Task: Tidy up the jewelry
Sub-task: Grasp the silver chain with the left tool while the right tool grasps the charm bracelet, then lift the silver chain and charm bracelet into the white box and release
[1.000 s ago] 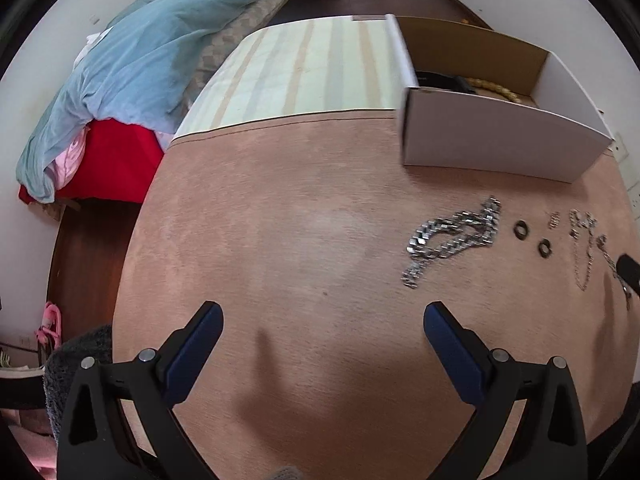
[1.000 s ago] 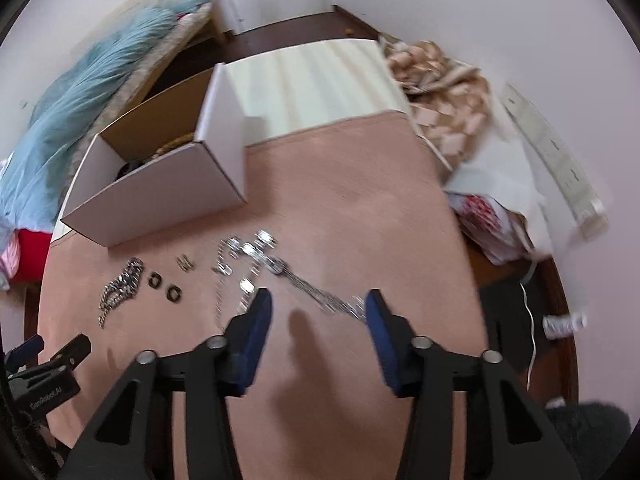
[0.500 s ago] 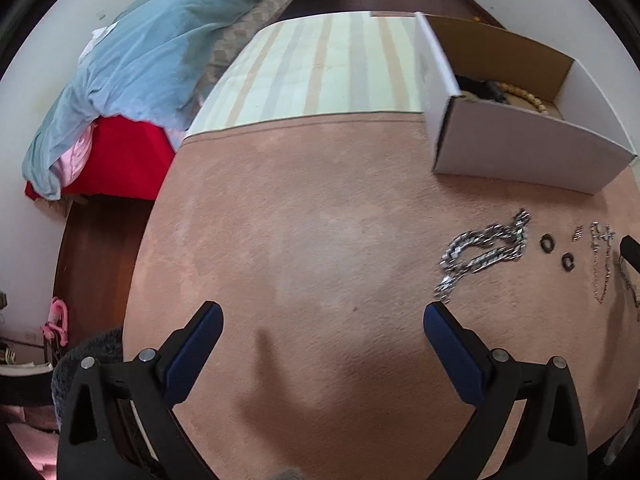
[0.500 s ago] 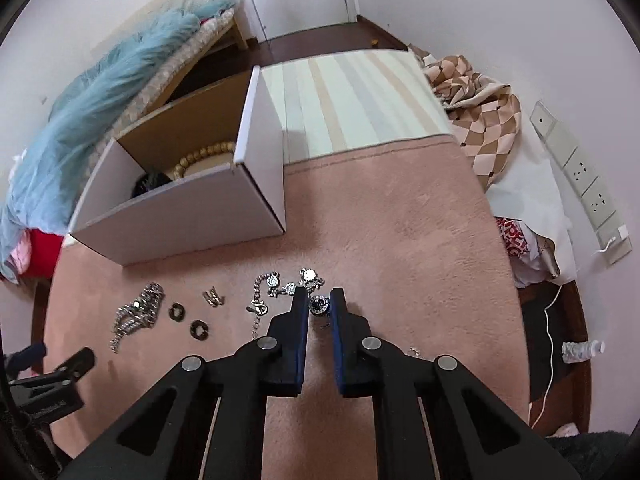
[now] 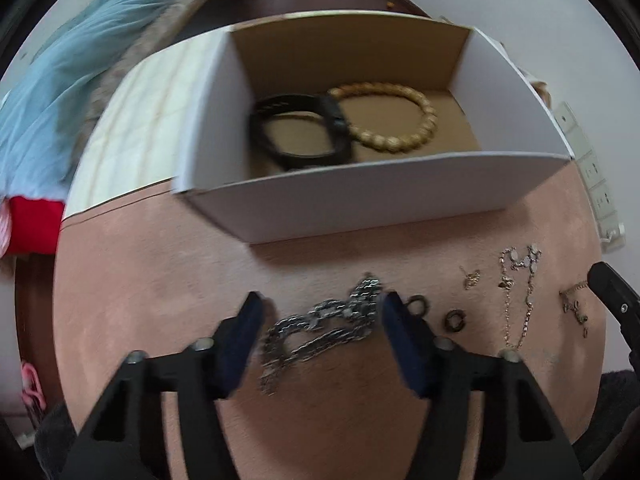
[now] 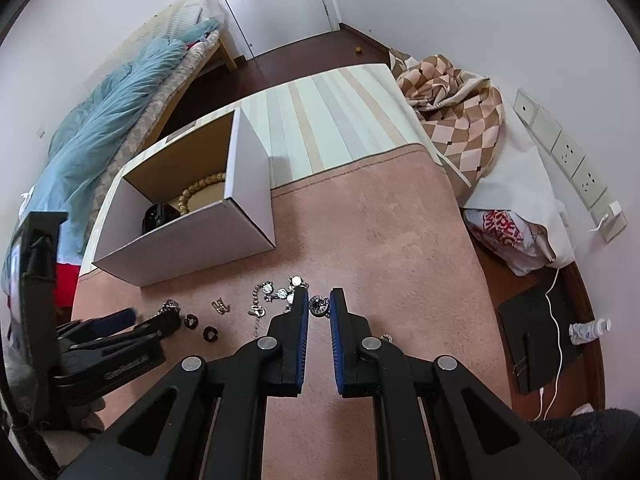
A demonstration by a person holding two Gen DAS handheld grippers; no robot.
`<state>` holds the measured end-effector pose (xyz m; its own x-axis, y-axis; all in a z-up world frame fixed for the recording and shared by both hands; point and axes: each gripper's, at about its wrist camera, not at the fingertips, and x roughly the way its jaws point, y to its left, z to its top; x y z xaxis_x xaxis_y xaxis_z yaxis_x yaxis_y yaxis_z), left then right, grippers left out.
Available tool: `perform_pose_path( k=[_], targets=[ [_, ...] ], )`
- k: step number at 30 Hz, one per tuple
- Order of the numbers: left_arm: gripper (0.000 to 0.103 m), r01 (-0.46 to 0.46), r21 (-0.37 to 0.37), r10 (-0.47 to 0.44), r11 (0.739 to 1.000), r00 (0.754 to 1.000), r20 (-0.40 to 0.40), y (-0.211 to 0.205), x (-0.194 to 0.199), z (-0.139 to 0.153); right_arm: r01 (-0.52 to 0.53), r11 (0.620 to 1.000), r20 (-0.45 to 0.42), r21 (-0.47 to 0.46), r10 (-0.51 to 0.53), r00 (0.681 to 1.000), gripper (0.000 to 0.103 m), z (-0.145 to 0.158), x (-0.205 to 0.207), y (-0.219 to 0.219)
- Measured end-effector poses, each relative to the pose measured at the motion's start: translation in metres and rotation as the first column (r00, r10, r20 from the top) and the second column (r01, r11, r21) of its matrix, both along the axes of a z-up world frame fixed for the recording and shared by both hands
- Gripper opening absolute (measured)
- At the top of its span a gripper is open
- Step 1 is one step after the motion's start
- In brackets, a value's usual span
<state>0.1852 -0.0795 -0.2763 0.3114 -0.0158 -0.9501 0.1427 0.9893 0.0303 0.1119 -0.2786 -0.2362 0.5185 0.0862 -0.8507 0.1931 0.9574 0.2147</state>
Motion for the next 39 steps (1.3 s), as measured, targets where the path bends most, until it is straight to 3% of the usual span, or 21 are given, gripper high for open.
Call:
perform_pose_path(
  k=[1,3,4,12,27,33,39],
  targets=[
    [0.041,0.015,0.001,-0.015,1.000,1.000,0.006,-0.003,0.001,0.000,0.003,1.000,-0.003,0.004,-0.003,1.000,0.011,-0.001,-0.001,-0.001],
    [0.012,0.038,-0.026,-0.037,0.999,0.999,0.009,-0.007,0.001,0.001,0.005,1.000,-0.007,0.013,-0.005,1.000,0.011,-0.002,-0.001,-0.002],
    [0.008,0.040,-0.032,-0.040,0.999,0.999,0.008,-0.008,0.002,0.002,0.005,1.000,-0.008,0.013,-0.005,1.000,0.011,-0.001,-0.002,-0.001],
    [0.007,0.028,-0.122,-0.023,0.992,0.999,0.044,0.003,-0.003,0.023,-0.006,0.999,0.020,0.050,0.005,1.000,0.011,0.018,-0.004,0.000],
    [0.007,-0.001,-0.310,0.057,0.951,0.984,0.172,0.059,-0.019,0.137,-0.105,0.979,0.146,0.174,0.080,0.986,0.011,0.107,0.003,0.020],
    [0.007,0.042,-0.318,0.034,0.947,0.972,0.231,0.056,0.004,0.175,-0.177,0.974,0.177,0.141,0.151,0.973,0.011,0.138,0.033,0.035],
    [0.007,0.055,-0.308,0.014,0.950,0.976,0.219,0.051,0.045,0.176,-0.207,0.969,0.142,0.133,0.188,0.972,0.011,0.140,0.083,0.046]
  ],
)
